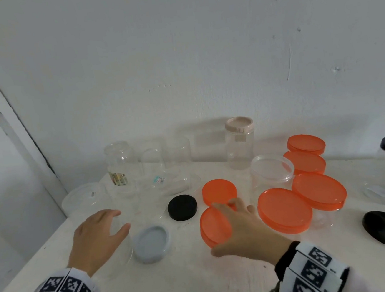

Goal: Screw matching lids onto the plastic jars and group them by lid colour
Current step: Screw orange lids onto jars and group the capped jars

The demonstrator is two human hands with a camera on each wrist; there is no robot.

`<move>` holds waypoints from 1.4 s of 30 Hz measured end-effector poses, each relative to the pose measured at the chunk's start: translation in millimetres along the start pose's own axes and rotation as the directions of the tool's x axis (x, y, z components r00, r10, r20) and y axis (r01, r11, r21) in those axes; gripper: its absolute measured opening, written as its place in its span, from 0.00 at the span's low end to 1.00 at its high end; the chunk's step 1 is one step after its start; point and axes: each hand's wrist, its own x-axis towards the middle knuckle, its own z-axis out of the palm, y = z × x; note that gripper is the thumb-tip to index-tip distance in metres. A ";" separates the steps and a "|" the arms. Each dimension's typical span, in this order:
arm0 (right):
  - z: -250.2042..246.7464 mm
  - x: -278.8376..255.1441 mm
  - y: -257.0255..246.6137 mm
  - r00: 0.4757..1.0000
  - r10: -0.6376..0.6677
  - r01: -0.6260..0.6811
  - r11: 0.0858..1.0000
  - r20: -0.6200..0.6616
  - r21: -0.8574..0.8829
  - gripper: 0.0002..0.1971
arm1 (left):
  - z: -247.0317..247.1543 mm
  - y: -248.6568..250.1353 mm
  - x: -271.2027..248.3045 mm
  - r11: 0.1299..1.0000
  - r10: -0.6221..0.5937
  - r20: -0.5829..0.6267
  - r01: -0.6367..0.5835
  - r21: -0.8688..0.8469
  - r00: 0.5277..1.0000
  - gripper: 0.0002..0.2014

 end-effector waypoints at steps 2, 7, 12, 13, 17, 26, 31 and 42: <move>-13.0 9.8 -3.9 0.996 0.028 -0.020 0.995 -0.083 0.098 0.49 | 1.9 0.6 -1.2 1.000 -0.003 -0.021 0.003 0.012 1.000 0.22; -48.2 58.6 -12.5 0.922 0.180 -0.113 0.972 -0.343 0.208 0.47 | 4.2 2.2 -3.5 1.000 -0.019 -0.059 0.018 -0.010 0.998 0.20; -62.5 116.3 -10.2 0.851 0.313 -0.202 0.936 -0.422 0.286 0.50 | 5.1 3.4 -4.9 0.999 -0.040 -0.087 0.038 -0.019 0.995 0.20; -61.7 126.8 -9.5 0.841 0.317 -0.211 0.938 -0.438 0.275 0.51 | 5.2 3.8 -5.1 0.999 -0.040 -0.092 0.039 -0.014 0.995 0.20; -53.6 162.4 -9.1 0.807 0.301 -0.226 0.952 -0.509 0.205 0.50 | 4.8 6.1 -6.7 0.999 -0.052 -0.104 0.051 -0.007 0.993 0.19; -38.8 196.3 1.9 0.866 0.284 -0.357 0.928 -0.412 -0.109 0.48 | 3.0 8.4 -10.6 0.999 -0.037 -0.129 0.038 0.008 0.991 0.27; -47.0 194.9 3.3 0.843 0.401 -0.481 0.860 -0.358 -0.172 0.42 | 2.0 10.0 -11.7 0.998 -0.059 -0.109 0.058 -0.010 0.992 0.24; -22.6 174.8 -13.6 0.937 0.060 -0.215 0.877 -0.345 -0.430 0.20 | 6.4 7.7 -10.9 0.998 -0.063 -0.120 0.063 -0.005 0.991 0.19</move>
